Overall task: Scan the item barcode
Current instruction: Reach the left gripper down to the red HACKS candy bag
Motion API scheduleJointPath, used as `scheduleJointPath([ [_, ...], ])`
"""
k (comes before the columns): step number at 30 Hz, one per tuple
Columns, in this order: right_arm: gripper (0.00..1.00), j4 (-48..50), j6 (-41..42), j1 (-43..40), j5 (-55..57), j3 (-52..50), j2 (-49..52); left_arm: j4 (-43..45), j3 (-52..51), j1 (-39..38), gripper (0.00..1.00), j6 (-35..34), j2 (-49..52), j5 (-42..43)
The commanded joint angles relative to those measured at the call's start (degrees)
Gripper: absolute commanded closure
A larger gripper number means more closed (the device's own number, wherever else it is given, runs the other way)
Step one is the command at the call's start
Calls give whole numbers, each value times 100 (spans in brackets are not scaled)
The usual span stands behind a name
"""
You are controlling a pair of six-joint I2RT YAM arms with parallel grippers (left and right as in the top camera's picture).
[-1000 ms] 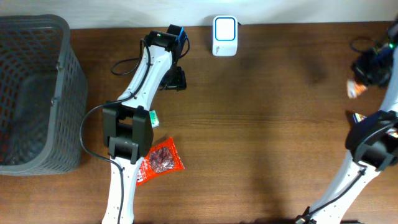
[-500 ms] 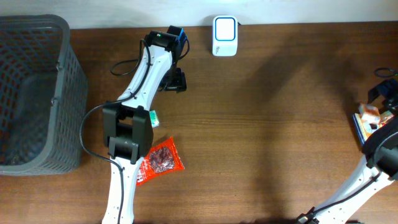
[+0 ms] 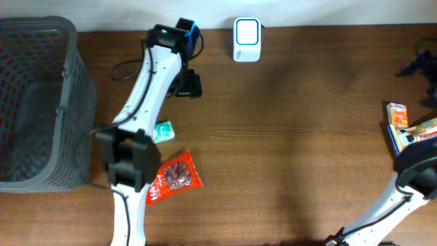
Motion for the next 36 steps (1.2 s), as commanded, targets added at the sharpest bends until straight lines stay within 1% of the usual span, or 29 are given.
scheduleJointPath([
  [1,1,-35,-295,780,-142,-142,-131,-348,7,9,8,70,-531,-221],
  [4,1,-35,-293,1307,151,-166,-304,-586,4,9,8,-37,-820,-219],
  [8,1,-35,-402,1880,256,-343,-811,-619,4,-9,7,-39,-1316,-321],
  [13,2,-35,-422,2697,807,-1327,-1851,-664,-98,-20,6,-116,-2109,-315],
  [15,1,-33,-380,3034,942,-1867,-2229,-664,-345,-74,5,-186,-2516,-302],
  [17,1,-33,-372,3265,933,-2197,-2402,-664,-623,-177,5,-188,-2789,-302],
  [20,2,98,-227,3593,938,-2568,-2413,-455,-1515,-529,4,-323,-3338,-308],
  [22,2,356,-227,3720,935,-2900,-2406,-127,-2151,-721,1,-361,-3611,-315],
  [25,1,782,-225,3823,933,-3388,-2396,372,-3056,-901,1,-625,-3899,-321],
  [29,2,1399,-225,3853,933,-3941,-2363,662,-4144,-905,1,-778,-3958,-299],
  [32,2,1615,-225,3856,933,-3991,-2339,831,-4717,-903,1,-999,-3958,-297],
  [36,2,2142,-227,3849,938,-3991,-2337,1145,-5200,-903,1,-1025,-3956,-245],
])
